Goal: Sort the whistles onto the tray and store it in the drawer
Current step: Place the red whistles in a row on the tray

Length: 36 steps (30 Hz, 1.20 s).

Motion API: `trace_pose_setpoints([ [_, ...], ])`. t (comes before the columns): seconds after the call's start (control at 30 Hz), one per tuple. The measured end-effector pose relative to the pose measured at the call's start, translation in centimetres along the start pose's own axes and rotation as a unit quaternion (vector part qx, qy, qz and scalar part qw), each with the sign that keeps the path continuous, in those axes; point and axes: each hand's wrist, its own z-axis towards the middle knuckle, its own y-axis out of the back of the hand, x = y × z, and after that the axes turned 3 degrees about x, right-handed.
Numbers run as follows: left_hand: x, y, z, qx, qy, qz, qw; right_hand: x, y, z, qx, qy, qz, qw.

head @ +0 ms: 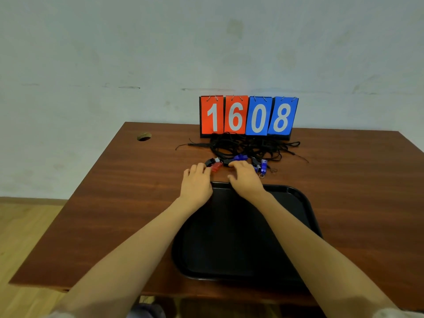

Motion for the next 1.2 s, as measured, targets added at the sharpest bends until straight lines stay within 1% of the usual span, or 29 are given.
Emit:
trace_pose_setpoints([
  [0.1,-0.4,-0.4,2.3,0.031,0.012,0.01,0.999,-0.7,0.3,1.9,0.0,0.0,-0.015,1.0],
  [0.27,-0.5,-1.5,5.5,0.055,0.027,0.004,0.998,-1.4,-0.2,4.7,0.027,-0.002,-0.048,0.998],
  [0.43,-0.4,-2.8,7.2,0.083,-0.005,0.025,0.996,-1.8,-1.7,6.0,0.031,0.033,-0.059,0.997],
  [0.57,-0.1,-3.4,7.6,0.075,-0.013,0.022,0.997,-2.4,-2.7,6.0,0.042,0.061,-0.093,0.993],
  [0.7,-0.2,-3.4,7.6,0.084,0.01,-0.029,0.996,-2.3,-2.7,5.9,0.013,0.05,-0.098,0.994],
  [0.8,-0.3,-3.0,7.3,0.096,0.016,-0.035,0.995,-2.1,-2.9,5.5,0.005,0.041,-0.084,0.996],
  [0.87,-0.3,-2.6,7.0,0.107,0.017,-0.039,0.993,-1.8,-3.0,5.4,0.005,0.02,-0.069,0.997],
  [0.93,-0.1,-2.3,6.6,0.099,0.024,-0.059,0.993,-1.5,-2.9,5.7,0.011,-0.005,-0.062,0.998],
  [1.03,0.1,-1.3,5.7,0.046,0.044,-0.122,0.991,-1.0,-2.6,5.5,0.009,-0.034,-0.03,0.999],
  [1.13,-0.4,0.0,4.4,-0.002,0.047,-0.196,0.979,-0.8,-2.3,4.3,-0.022,-0.052,0.027,0.998],
  [1.2,-1.0,0.4,3.3,-0.015,0.045,-0.215,0.975,-0.8,-1.7,3.3,-0.052,-0.053,0.05,0.996],
])
